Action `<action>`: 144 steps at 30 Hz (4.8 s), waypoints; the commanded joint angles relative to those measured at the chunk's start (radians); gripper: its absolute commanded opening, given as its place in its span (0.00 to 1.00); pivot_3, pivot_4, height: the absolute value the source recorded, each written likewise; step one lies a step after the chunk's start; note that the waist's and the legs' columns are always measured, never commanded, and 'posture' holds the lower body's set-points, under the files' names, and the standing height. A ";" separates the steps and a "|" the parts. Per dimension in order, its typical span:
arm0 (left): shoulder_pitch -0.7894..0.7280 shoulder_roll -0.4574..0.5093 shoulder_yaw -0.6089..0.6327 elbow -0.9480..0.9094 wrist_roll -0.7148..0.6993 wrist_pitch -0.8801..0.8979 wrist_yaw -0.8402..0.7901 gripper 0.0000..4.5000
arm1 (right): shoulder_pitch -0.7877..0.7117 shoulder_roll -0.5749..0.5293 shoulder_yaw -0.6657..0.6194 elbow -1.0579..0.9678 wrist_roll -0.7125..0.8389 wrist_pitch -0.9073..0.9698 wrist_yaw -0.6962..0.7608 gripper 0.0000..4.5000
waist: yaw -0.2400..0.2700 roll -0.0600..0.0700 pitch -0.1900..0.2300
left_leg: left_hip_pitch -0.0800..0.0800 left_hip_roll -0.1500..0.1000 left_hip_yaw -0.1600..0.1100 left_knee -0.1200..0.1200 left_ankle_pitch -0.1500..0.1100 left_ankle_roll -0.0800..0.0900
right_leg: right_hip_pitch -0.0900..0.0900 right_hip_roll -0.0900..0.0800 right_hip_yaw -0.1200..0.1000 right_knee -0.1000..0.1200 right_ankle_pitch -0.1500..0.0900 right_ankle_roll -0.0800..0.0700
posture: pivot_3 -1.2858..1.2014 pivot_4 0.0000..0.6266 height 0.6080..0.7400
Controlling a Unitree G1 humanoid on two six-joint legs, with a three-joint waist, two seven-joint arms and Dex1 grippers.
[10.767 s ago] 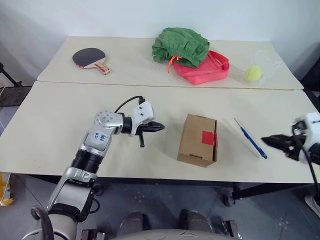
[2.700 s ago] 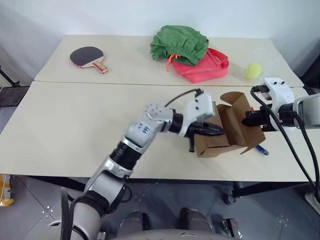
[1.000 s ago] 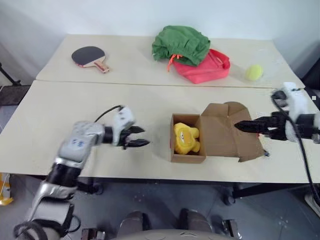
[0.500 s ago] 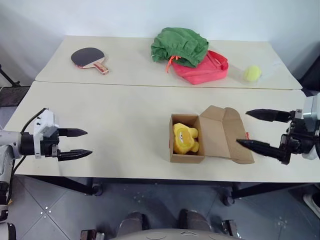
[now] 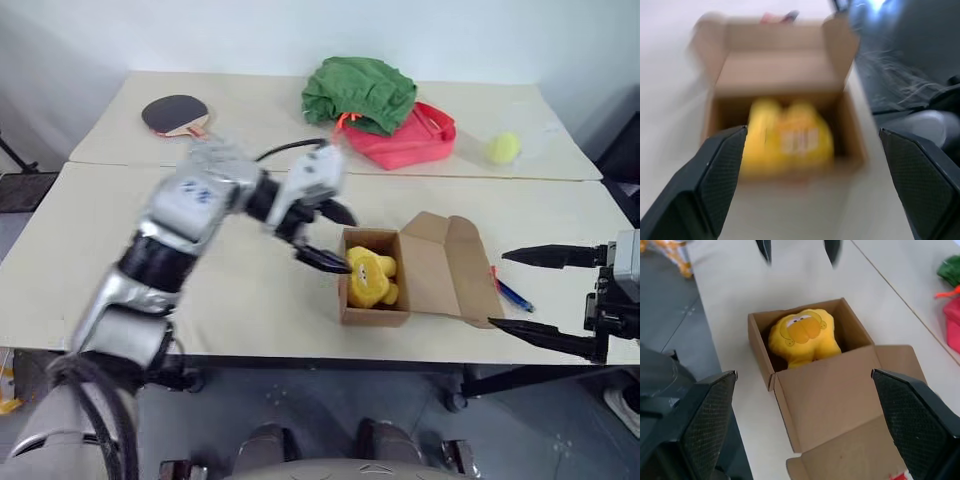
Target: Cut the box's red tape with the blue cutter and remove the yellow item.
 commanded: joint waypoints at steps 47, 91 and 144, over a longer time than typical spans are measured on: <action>-0.103 -0.151 0.453 0.598 0.011 -0.402 -0.030 0.01 | 0.008 0.098 -0.033 -0.144 0.348 0.104 -0.403 1.00 | -0.009 -0.002 0.003 | 0.000 -0.001 -0.004 0.004 -0.001 0.004 | 0.001 -0.003 -0.001 0.005 0.000 0.000 | 0.52 0.24 1.00; -0.221 -0.347 -0.015 0.823 0.453 -0.629 -0.088 0.05 | -0.064 0.034 0.029 -0.151 0.418 0.134 -0.399 1.00 | 0.005 -0.005 0.004 | -0.006 -0.002 -0.008 0.016 -0.006 0.010 | 0.003 -0.004 0.000 0.002 0.000 0.000 | 0.52 0.24 1.00; 1.102 0.487 1.029 -0.105 -0.204 -0.426 0.226 0.99 | -0.237 0.266 0.476 0.058 -0.051 -0.252 -0.134 1.00 | -0.025 -0.003 0.005 | 0.001 0.012 -0.001 0.015 -0.011 -0.003 | 0.001 0.006 -0.002 0.009 -0.001 -0.002 | 0.52 0.24 1.00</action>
